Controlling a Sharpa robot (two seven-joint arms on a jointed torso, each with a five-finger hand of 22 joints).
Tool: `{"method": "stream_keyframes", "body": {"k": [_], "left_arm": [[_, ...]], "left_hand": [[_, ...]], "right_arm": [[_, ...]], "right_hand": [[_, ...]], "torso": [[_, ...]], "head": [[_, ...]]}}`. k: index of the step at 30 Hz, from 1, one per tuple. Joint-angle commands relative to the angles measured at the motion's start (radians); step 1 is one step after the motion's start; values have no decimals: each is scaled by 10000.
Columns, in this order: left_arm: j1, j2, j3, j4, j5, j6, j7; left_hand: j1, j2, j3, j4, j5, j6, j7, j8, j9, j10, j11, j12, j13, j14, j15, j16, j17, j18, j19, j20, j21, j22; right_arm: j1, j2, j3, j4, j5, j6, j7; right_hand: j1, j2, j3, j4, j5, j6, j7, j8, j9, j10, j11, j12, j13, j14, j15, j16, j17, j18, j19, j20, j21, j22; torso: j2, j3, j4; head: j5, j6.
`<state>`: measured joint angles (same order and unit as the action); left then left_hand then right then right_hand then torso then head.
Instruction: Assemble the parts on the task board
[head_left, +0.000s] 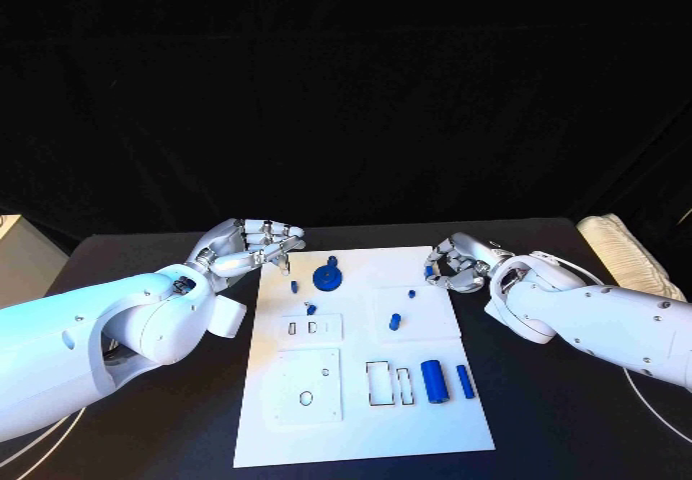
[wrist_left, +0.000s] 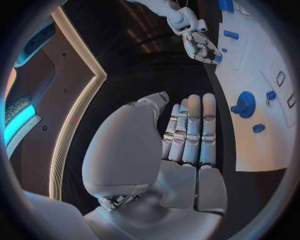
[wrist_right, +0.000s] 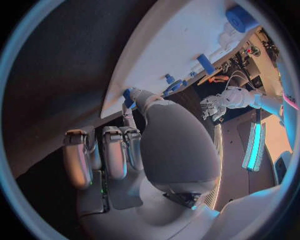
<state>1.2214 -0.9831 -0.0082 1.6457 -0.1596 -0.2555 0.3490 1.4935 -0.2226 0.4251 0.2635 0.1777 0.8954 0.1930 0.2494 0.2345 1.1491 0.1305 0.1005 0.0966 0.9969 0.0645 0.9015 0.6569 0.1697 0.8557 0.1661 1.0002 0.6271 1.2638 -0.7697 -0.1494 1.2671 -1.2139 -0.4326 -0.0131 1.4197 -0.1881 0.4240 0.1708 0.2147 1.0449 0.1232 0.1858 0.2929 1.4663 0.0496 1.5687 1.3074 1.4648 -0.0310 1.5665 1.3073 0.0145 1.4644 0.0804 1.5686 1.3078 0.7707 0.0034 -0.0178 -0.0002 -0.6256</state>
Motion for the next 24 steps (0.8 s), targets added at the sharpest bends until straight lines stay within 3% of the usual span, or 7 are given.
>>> {"method": "stream_keyframes", "body": {"k": [1, 7, 16, 20, 24], "left_arm": [[5, 10, 5, 8, -32, 158, 48], [5, 25, 5, -91, -53, 157, 48], [6, 91, 4, -231, -61, 152, 46], [6, 161, 1, -294, -62, 143, 30], [7, 279, -8, -392, -197, -4, -1]], "left_hand": [[7, 17, 39, 7, -34, -56, 10, 34, 16, -38, -6, -24, 11, -44, -1, 42, -14, 130, -81, -13, 36, 13], [176, 103, 239, -129, 12, -75, 20, 40, 45, -55, -6, -24, 19, -87, -8, 66, -50, 138, -164, -12, 145, 83], [151, 82, 242, -126, 1, -80, 25, 39, 48, -56, 1, -23, 20, -90, -2, 71, -55, 136, -175, -10, 162, 94], [151, 82, 242, -126, 1, -80, 25, 39, 48, -56, 1, -23, 20, -90, -2, 71, -55, 136, -175, -10, 162, 94], [117, 65, 249, -120, -7, -71, 21, 46, 56, -31, -3, -9, 27, -78, -2, 86, -58, 136, -186, -8, 184, 107]], "right_arm": [[-10, -23, 1, 102, 36, -696, -118], [147, -219, 45, 660, 145, -1281, -688], [542, -513, 71, 2194, 68, -1498, -1752], [541, -357, 64, 2761, -61, -1464, -2243], [394, -5, 33, 3189, -589, -1657, -2988]], "right_hand": [[-93, 30, 62, 9, -30, 76, -26, 88, 53, 1045, -53, 21, 2634, 1060, -70, 43, 2635, -145, 1064, -89, 22, 2630], [-45, 122, 194, -100, -23, 67, -30, 122, 67, 1045, -81, 21, 2634, 1060, -44, 43, 2635, -145, 1064, -91, 22, 2630], [-85, 163, 232, -113, -29, 84, -27, 153, 81, 1045, -85, 21, 2634, 1060, -13, 43, 2635, -145, 1064, -77, 22, 2630], [-107, 166, 236, -112, -33, 83, -25, 159, 84, 1045, -83, 21, 2634, 1060, -5, 43, 2635, -145, 1064, -72, 22, 2630], [-138, 187, 252, -112, -33, 84, -23, 172, 89, 1045, -82, 21, 2634, 1060, 7, 43, 2635, -145, 1064, -63, 22, 2630]], "torso": [[-6, 3, -1], [-40, -12, -15], [-138, -66, -54], [-198, -93, -49], [-270, -132, -29]], "head": [[17, 4], [28, -19], [46, -56], [107, -128], [201, -218]]}}
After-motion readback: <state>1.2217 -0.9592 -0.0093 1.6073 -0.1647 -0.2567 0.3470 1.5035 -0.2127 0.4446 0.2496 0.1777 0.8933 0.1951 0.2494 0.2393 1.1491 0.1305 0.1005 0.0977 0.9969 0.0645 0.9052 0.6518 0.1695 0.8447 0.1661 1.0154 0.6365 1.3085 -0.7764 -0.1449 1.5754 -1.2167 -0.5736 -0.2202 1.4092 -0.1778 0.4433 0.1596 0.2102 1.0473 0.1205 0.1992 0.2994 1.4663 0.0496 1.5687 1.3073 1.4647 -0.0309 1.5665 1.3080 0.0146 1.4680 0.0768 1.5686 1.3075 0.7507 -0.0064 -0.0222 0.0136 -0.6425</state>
